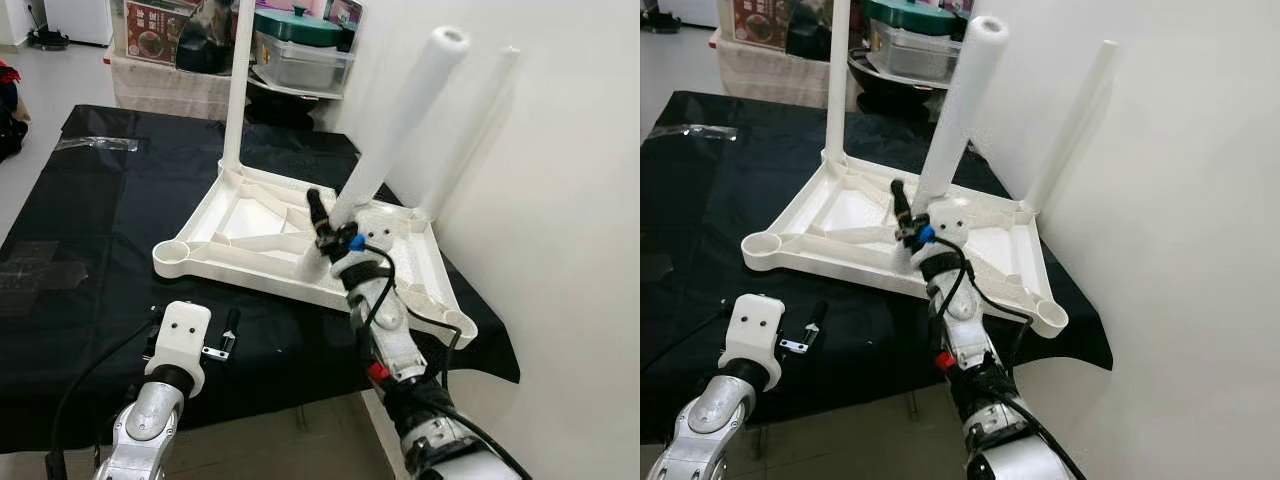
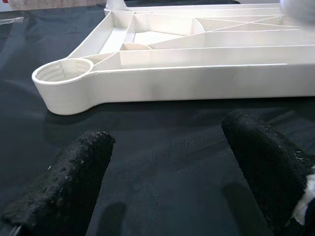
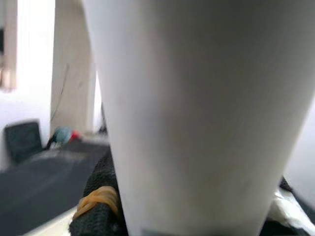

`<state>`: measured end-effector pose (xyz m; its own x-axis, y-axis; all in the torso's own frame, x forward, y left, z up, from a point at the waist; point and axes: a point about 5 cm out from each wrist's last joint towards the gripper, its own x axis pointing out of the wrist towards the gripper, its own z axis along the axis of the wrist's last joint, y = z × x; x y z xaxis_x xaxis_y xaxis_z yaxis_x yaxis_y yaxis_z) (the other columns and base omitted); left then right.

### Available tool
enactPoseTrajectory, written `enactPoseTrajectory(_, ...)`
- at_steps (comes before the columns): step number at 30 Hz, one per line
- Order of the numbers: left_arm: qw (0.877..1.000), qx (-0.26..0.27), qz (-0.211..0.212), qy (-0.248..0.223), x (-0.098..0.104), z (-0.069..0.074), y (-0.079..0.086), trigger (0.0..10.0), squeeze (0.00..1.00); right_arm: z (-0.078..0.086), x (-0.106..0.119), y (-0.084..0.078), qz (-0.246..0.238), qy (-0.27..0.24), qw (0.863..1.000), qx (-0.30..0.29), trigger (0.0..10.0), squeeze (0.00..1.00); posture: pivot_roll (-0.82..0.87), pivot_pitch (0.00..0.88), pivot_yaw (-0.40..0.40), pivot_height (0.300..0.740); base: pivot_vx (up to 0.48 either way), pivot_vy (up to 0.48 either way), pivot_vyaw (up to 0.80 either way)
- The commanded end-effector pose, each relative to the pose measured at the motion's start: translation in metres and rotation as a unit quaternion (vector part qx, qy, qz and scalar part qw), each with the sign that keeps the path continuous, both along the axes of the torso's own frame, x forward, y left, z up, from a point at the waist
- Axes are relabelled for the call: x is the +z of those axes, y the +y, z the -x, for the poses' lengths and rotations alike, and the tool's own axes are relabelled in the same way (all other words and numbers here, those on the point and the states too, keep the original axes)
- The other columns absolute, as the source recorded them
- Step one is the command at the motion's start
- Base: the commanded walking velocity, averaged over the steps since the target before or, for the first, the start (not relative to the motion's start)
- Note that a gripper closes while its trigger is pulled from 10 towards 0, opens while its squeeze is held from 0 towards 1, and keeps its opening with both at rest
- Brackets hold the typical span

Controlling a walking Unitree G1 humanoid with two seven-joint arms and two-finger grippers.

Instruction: Building children table

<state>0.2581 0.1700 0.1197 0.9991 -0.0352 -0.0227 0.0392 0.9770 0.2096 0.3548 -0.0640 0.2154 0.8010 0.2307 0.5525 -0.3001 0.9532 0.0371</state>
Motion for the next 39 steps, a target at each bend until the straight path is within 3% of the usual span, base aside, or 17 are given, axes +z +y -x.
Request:
enactPoseTrajectory(1, 1.0, -0.008, 0.002, -0.004, 0.002, 0.0, -0.004, 10.0, 0.0, 0.0, 0.007, -0.005, -0.004, -0.024, 1.0, -0.015, 0.0, 0.0, 0.23, 0.0, -0.229, 0.74, 0.0, 0.0, 0.0)
enactPoseTrajectory(5, 1.0, -0.009, 0.002, -0.003, 0.002, 0.0, -0.004, 10.0, 0.0, 0.001, 0.005, -0.003, 0.006, -0.029, 0.999, -0.018, 0.0, 0.0, 0.23, 0.0, -0.23, 0.74, 0.0, 0.0, 0.0)
enactPoseTrajectory(14, 1.0, -0.01, 0.003, -0.004, 0.002, -0.001, -0.006, 10.0, 0.0, 0.001, -0.046, 0.001, 0.06, 0.058, 0.996, -0.014, 0.0, 0.0, 0.23, 0.0, -0.238, 0.74, 0.0, 0.0, 0.0)
enactPoseTrajectory(16, 1.0, -0.009, 0.004, -0.005, 0.002, -0.001, -0.007, 10.0, 0.0, 0.002, -0.067, -0.004, 0.072, 0.104, 0.992, -0.021, 0.0, 0.0, 0.24, 0.0, -0.244, 0.74, 0.0, 0.0, 0.0)
enactPoseTrajectory(19, 1.0, -0.008, 0.004, -0.006, 0.003, 0.0, -0.006, 10.0, 0.0, 0.001, -0.076, -0.005, 0.067, 0.134, 0.989, -0.018, 0.0, 0.0, 0.24, 0.0, -0.244, 0.74, 0.0, 0.0, 0.0)
enactPoseTrajectory(21, 1.0, -0.008, 0.004, -0.005, 0.002, 0.0, -0.006, 10.0, 0.0, -0.001, -0.08, 0.002, 0.047, 0.176, 0.983, 0.022, 0.0, 0.0, 0.23, 0.0, -0.24, 0.74, 0.0, 0.0, 0.0)
enactPoseTrajectory(24, 1.0, -0.009, 0.004, -0.004, 0.002, 0.001, -0.006, 10.0, 0.0, -0.002, -0.081, 0.006, 0.035, 0.193, 0.98, 0.045, 0.0, 0.0, 0.23, 0.0, -0.24, 0.74, 0.0, 0.0, 0.0)
enactPoseTrajectory(25, 1.0, -0.01, 0.004, -0.003, 0.002, 0.001, -0.006, 10.0, 0.0, -0.002, -0.085, 0.012, 0.009, 0.227, 0.97, 0.083, 0.0, 0.0, 0.23, 0.0, -0.237, 0.74, 0.0, 0.0, 0.0)
enactPoseTrajectory(26, 1.0, -0.01, 0.004, -0.003, 0.002, 0.001, -0.006, 10.0, 0.0, -0.002, -0.085, 0.012, 0.009, 0.227, 0.97, 0.083, 0.0, 0.0, 0.23, 0.0, -0.237, 0.74, 0.0, 0.0, 0.0)
enactPoseTrajectory(28, 1.0, -0.011, 0.003, -0.002, 0.001, 0.001, -0.006, 10.0, 0.0, 0.002, -0.089, 0.025, -0.037, 0.277, 0.94, 0.196, 0.0, 0.0, 0.22, 0.0, -0.23, 0.74, 0.0, 0.0, 0.0)
enactPoseTrajectory(29, 1.0, -0.011, 0.003, -0.002, 0.001, 0.001, -0.006, 10.0, 0.0, 0.002, -0.089, 0.025, -0.037, 0.277, 0.94, 0.196, 0.0, 0.0, 0.22, 0.0, -0.23, 0.74, 0.0, 0.0, 0.0)
enactPoseTrajectory(30, 1.0, -0.011, 0.003, -0.002, 0.001, 0.0, -0.006, 10.0, 0.0, 0.004, -0.088, 0.029, -0.052, 0.285, 0.926, 0.24, 0.0, 0.0, 0.22, 0.0, -0.23, 0.74, 0.0, 0.0, 0.0)
enactPoseTrajectory(31, 1.0, -0.011, 0.003, -0.002, 0.001, 0.0, -0.006, 10.0, 0.0, 0.004, -0.088, 0.029, -0.052, 0.285, 0.926, 0.24, 0.0, 0.0, 0.22, 0.0, -0.23, 0.74, 0.0, 0.0, 0.0)
enactPoseTrajectory(32, 1.0, -0.011, 0.003, -0.003, 0.002, 0.0, -0.006, 10.0, 0.0, 0.008, -0.087, 0.03, -0.055, 0.286, 0.913, 0.284, 0.0, 0.0, 0.22, 0.0, -0.229, 0.74, 0.0, 0.0, 0.0)
enactPoseTrajectory(35, 1.0, -0.007, 0.001, -0.013, 0.006, -0.001, -0.005, 10.0, 0.0, 0.024, -0.089, 0.019, -0.037, 0.285, 0.878, 0.383, 0.0, 0.0, 0.22, 0.0, -0.228, 0.74, 0.0, 0.0, 0.0)
enactPoseTrajectory(36, 1.0, -0.007, 0.001, -0.013, 0.006, -0.001, -0.005, 10.0, 0.0, 0.024, -0.089, 0.019, -0.037, 0.285, 0.878, 0.383, 0.0, 0.0, 0.22, 0.0, -0.228, 0.74, 0.0, 0.0, 0.0)
enactPoseTrajectory(39, 1.0, -0.004, -0.003, -0.019, 0.009, -0.002, -0.004, 10.0, 0.0, 0.032, -0.091, 0.007, -0.026, 0.29, 0.86, 0.419, 0.0, 0.0, 0.22, 0.0, -0.221, 0.74, 0.0, 0.0, 0.0)
